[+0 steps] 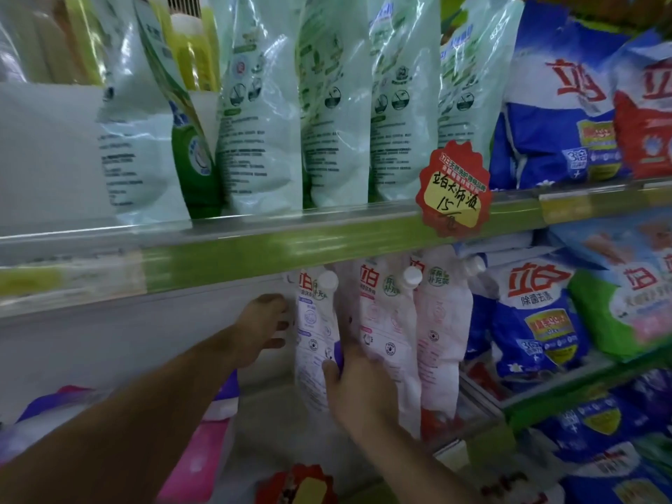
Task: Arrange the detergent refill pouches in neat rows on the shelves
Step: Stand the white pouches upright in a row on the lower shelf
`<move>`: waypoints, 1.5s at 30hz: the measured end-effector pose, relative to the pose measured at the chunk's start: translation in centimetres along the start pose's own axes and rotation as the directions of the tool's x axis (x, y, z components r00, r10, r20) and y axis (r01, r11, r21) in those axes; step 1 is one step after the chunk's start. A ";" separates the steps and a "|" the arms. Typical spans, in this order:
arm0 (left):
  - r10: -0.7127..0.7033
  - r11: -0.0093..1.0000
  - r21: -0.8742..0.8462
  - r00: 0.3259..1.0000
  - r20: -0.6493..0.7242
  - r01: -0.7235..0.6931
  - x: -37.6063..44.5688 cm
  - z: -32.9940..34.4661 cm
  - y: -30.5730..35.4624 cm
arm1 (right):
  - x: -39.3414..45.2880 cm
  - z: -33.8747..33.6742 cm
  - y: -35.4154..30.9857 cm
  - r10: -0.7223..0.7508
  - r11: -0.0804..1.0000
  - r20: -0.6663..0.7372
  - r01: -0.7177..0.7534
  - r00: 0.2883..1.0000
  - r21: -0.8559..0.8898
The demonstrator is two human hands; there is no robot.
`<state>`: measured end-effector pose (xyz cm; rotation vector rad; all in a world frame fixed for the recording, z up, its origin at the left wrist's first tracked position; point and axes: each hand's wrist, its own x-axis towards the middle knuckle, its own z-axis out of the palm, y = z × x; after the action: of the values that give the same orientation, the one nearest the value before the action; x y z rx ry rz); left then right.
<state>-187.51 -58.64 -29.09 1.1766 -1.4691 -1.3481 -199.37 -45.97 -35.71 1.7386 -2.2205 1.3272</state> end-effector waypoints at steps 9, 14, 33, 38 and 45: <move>-0.064 0.996 -0.055 0.996 0.062 0.068 1.6 1.7 -1.1 | 0.6 -0.7 1.4 0.080 0.976 -0.081 -0.062 0.993 0.211; -0.028 0.975 -0.207 0.973 0.229 0.076 0.7 1.4 -1.3 | 0.1 -2.4 0.1 0.060 0.932 -0.116 -0.014 0.991 0.362; 0.000 0.938 -0.325 0.934 0.357 0.124 -16.3 7.4 0.9 | -16.1 -14.8 -1.4 0.139 0.962 -0.246 -0.072 0.959 0.264; -0.047 0.929 -0.335 0.950 0.308 0.154 -21.3 4.0 1.2 | -20.2 -16.3 -5.2 0.144 0.958 -0.205 -0.084 0.968 0.276; -0.081 0.916 -0.378 0.985 0.151 0.133 -29.1 -6.8 0.2 | -26.5 -13.0 -13.1 0.078 0.933 -0.092 -0.040 0.993 0.358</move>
<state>-173.88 -32.14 -27.29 0.9336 -1.1641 -1.7282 -184.75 -17.34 -32.70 1.6583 -2.0928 1.8880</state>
